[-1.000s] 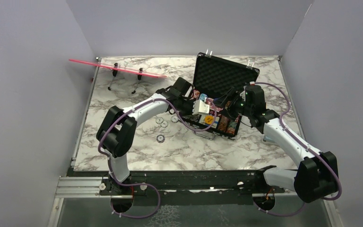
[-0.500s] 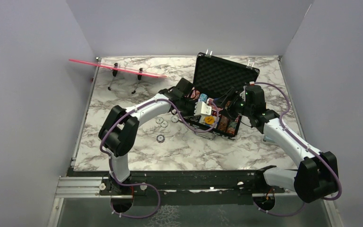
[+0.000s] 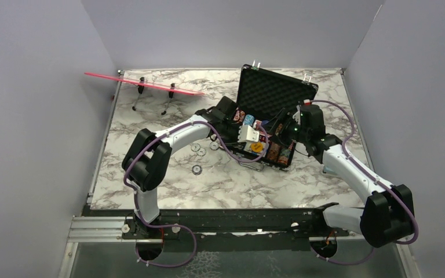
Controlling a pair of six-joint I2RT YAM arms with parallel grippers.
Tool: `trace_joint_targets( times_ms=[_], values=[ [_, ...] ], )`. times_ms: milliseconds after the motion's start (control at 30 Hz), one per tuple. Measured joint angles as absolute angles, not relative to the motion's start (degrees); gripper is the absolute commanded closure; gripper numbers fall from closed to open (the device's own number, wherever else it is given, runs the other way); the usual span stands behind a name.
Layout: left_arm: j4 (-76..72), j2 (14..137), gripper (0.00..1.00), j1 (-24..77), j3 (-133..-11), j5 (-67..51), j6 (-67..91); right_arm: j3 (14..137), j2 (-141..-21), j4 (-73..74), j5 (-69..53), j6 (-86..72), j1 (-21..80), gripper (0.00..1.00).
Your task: Pack up texas hold em set
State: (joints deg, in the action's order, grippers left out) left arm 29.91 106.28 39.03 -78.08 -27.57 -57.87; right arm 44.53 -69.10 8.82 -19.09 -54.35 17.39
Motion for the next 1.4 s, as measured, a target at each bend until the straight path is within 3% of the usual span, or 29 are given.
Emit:
trace_joint_targets(
  times_ms=[200, 433, 700, 1000, 1400],
  values=[
    [30.1, 106.6, 0.68, 39.0, -78.6, -25.5, -57.2, 46.9, -73.8, 10.6, -22.2, -45.1, 17.4, 0.34],
    [27.7, 104.6, 0.53, 37.5, -78.4, -25.4, -53.0, 48.7, -77.5, 12.8, -24.7, -34.7, 18.6, 0.45],
    [10.0, 85.7, 0.41, 33.5, -63.5, -14.9, -29.0, 54.9, -84.8, 13.4, -19.2, -28.1, 30.9, 0.55],
    [3.1, 73.0, 0.40, 33.3, -50.0, -3.3, -6.9, 58.9, -94.8, 14.3, -13.3, -25.6, 34.9, 0.65],
    [-0.3, 70.6, 0.40, 33.1, -38.8, 0.8, 7.3, 63.5, -99.8, 15.7, -9.0, -23.9, 34.9, 0.71]
  ],
)
